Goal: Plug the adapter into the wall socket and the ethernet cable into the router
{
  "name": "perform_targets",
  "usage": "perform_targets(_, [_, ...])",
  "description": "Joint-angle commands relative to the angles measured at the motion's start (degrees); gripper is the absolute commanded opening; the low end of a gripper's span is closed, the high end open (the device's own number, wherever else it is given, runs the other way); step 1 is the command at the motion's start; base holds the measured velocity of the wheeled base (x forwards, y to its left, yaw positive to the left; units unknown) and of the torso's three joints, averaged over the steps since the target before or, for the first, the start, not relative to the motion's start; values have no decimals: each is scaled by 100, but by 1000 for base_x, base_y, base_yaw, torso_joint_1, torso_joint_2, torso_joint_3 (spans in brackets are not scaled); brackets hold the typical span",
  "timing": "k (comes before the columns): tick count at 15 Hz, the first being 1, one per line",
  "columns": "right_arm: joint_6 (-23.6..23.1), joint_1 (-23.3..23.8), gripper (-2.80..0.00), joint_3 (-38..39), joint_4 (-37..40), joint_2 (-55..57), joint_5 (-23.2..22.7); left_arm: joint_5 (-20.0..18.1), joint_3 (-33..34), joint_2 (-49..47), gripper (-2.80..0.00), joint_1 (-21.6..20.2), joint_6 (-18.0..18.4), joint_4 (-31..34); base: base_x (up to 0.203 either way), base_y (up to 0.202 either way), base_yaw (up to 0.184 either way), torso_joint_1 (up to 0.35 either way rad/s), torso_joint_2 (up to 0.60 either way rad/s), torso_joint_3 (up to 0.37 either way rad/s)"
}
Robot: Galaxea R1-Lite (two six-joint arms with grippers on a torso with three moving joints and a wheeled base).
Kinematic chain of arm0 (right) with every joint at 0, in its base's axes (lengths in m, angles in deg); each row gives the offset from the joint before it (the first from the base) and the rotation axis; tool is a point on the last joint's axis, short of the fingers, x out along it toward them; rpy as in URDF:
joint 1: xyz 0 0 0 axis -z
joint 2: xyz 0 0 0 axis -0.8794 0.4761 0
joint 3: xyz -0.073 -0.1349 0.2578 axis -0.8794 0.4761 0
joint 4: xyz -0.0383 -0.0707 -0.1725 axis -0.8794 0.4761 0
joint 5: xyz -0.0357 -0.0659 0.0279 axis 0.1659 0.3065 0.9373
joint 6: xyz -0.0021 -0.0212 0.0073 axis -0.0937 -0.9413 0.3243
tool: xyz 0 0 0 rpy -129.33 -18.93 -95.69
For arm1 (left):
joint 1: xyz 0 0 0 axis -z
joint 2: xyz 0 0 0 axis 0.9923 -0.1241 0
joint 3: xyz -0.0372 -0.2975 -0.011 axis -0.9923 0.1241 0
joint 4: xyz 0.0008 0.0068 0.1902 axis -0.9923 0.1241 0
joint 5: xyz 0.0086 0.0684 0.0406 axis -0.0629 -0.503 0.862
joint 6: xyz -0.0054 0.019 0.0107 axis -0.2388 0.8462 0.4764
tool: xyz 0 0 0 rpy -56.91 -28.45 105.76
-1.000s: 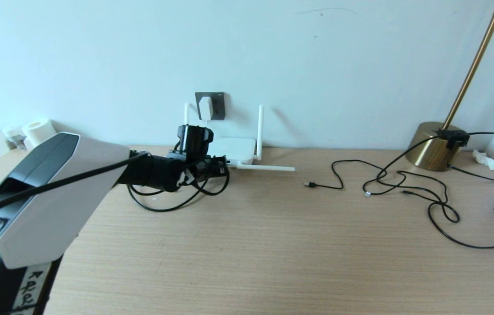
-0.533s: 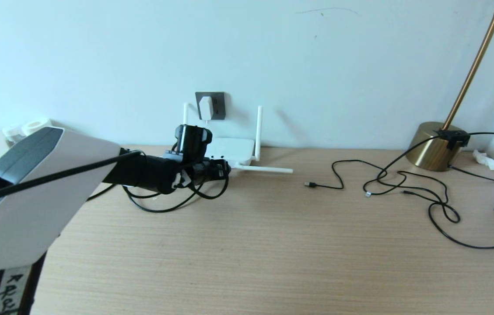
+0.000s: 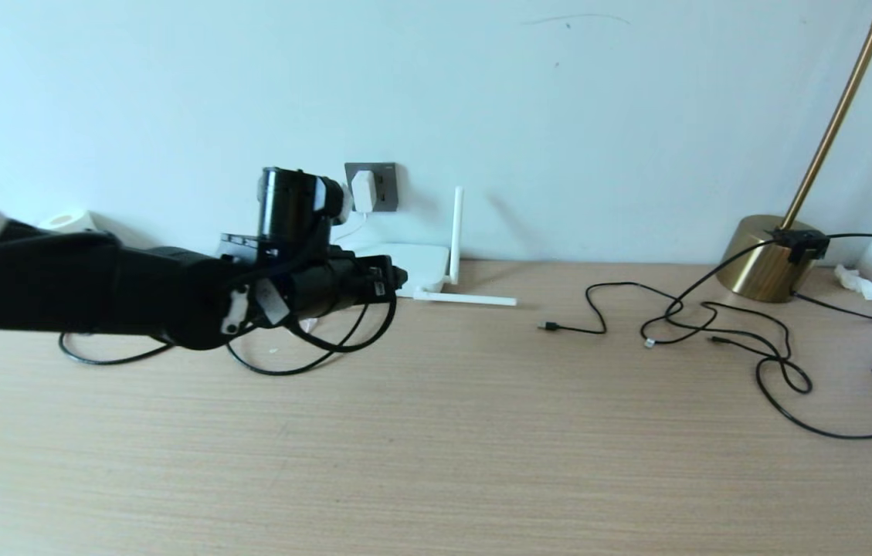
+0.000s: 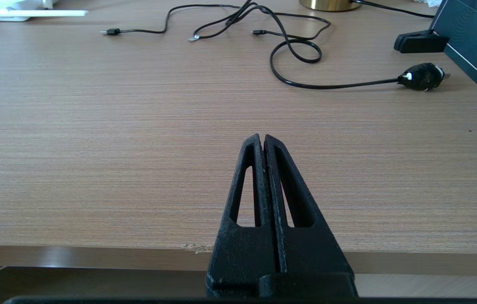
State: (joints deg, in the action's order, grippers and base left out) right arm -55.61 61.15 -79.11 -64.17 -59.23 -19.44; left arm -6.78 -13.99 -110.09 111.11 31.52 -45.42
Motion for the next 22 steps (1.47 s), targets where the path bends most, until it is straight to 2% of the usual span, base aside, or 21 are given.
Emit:
perform_targets(1, [1, -2, -280, 62, -5, 6, 1, 254, 544, 1432, -280, 236, -3, -9, 0, 0, 0, 0, 0, 0])
perform_targets(3, [1, -2, -280, 62, -5, 6, 1, 672, 1012, 2543, -280, 480, 76, 13, 0, 0, 0, 0, 0, 0])
perform_targets(5, [1, -2, -280, 62, -5, 6, 1, 1220, 1618, 3781, -280, 630, 418, 36, 0, 0, 0, 0, 0, 0])
perform_targets(6, [1, -2, -280, 62, -5, 6, 1, 1525, 2035, 4486, -280, 561, 614, 46, 0, 0, 0, 0, 0, 0])
perform_targets(7, [1, -2, -280, 62, -5, 6, 1, 1698, 2519, 5102, -280, 263, 776, 60, 0, 0, 0, 0, 0, 0])
perform_targets(9, [1, -2, -280, 62, -5, 6, 1, 1776, 3671, 6190, -280, -934, 1075, 112, 0, 0, 0, 0, 0, 0])
perform_targets(10, [1, -2, -280, 62, -5, 6, 1, 1679, 4436, 6971, -280, -1453, 1334, 151, 0, 0, 0, 0, 0, 0])
perform_targets(11, [1, -2, -280, 62, -5, 6, 1, 1373, 5329, 7721, -280, -1819, 1622, 195, 0, 0, 0, 0, 0, 0])
perform_targets(13, [-8, -2, -280, 68, -5, 6, 1, 156, 6861, 8730, -280, -2239, 1989, 325, 0, 0, 0, 0, 0, 0])
perform_targets(14, [-1, -2, -280, 62, -5, 6, 1, -469, 7340, 9321, -280, -2385, 2102, 611, 0, 0, 0, 0, 0, 0])
perform_targets(16, [-34, -2, -280, 62, -5, 6, 1, -1113, 7620, 10360, -280, -2600, 2089, 1026, 0, 0, 0, 0, 0, 0])
perform_targets(18, [-3, -2, -280, 62, -5, 6, 1, -1303, 7637, 10833, -280, -2733, 2016, 1134, 0, 0, 0, 0, 0, 0])
perform_targets(19, [10, -2, -280, 62, -5, 6, 1, -1332, 7644, 10829, -280, -2782, 1792, 1146, 0, 0, 0, 0, 0, 0])
perform_targets(20, [1, -2, -280, 62, -5, 6, 1, -1327, 7646, 10820, -280, -2793, 1413, 1142, 0, 0, 0, 0, 0, 0])
perform_targets(22, [-17, -2, -280, 62, -5, 6, 1, -1322, 7647, 10817, -280, -2798, 1393, 1130, 0, 0, 0, 0, 0, 0])
